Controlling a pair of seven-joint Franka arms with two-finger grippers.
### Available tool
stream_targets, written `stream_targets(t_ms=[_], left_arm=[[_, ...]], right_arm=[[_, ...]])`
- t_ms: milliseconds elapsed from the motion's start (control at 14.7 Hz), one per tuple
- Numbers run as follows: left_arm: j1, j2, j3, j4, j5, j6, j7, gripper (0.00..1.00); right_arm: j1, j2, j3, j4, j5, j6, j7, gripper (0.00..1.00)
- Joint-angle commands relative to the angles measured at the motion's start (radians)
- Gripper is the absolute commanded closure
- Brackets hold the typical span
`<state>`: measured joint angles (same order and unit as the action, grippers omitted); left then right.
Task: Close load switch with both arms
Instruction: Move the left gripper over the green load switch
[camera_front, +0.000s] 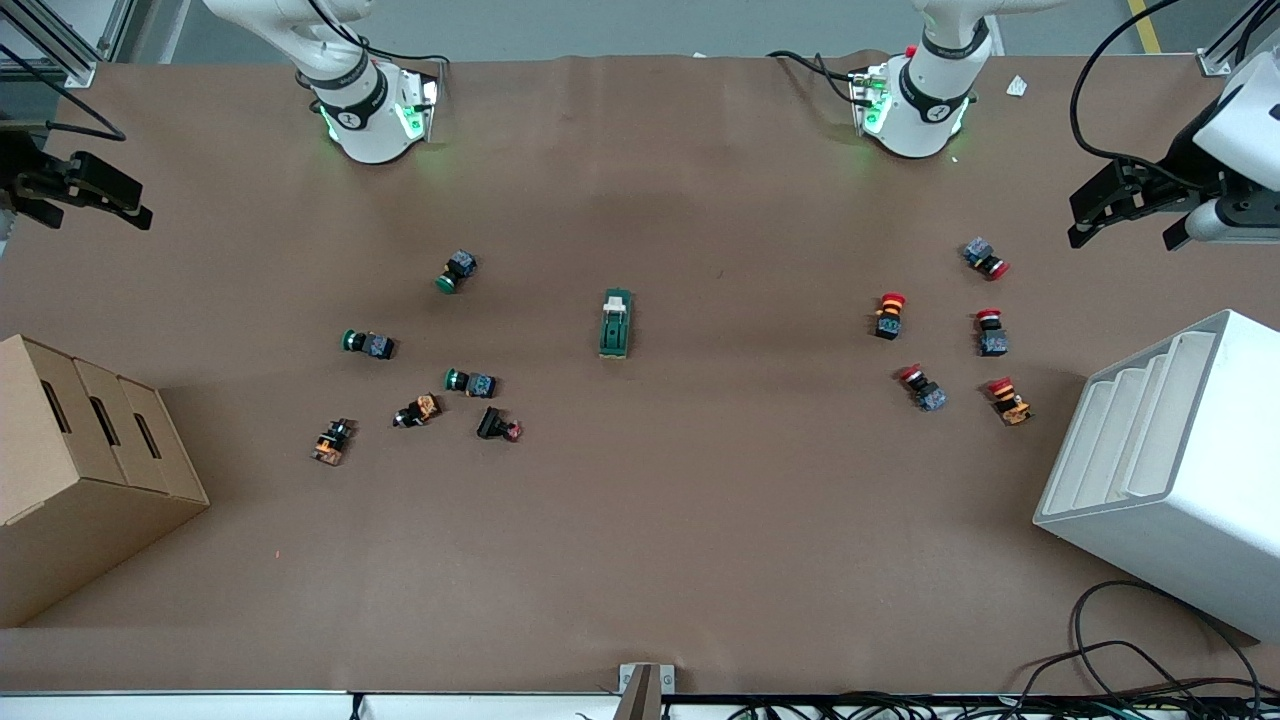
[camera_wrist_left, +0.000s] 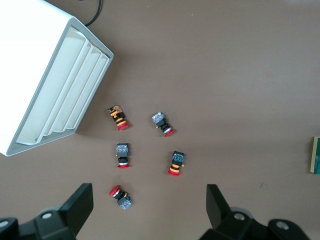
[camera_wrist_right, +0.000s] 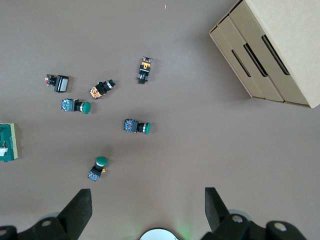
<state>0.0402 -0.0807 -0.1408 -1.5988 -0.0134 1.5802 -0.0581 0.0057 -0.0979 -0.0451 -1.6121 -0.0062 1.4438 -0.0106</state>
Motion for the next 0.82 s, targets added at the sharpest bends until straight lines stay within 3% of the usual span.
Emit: stream_targets(t_ms=[0,273,409,750], left_arm=[[0.004,0.013,-0.005,0.03,0.015,-0.029,0.026,0.0],[-0.016,0.077,-0.023,0.092,0.016,-0.028,0.012,0.0],[-0.045,0.11,-0.078,0.088,0.016,-0.016,-0.008,0.0],[-0.216,0.267,-0.163,0.073,0.016,0.153,-0.386,0.0]], right_arm=[[-0.021,-0.034,0.014,-0.034,-0.006,0.003,0.007,0.0],[-0.013,-0.036,0.018,-0.028,0.005,0.004,0.009,0.0],[-0.013,-0.034,0.014,-0.026,0.005,0.01,0.009,0.0],[-0.01,-0.036,0.021,-0.006,0.011,0.013,0.009,0.0]])
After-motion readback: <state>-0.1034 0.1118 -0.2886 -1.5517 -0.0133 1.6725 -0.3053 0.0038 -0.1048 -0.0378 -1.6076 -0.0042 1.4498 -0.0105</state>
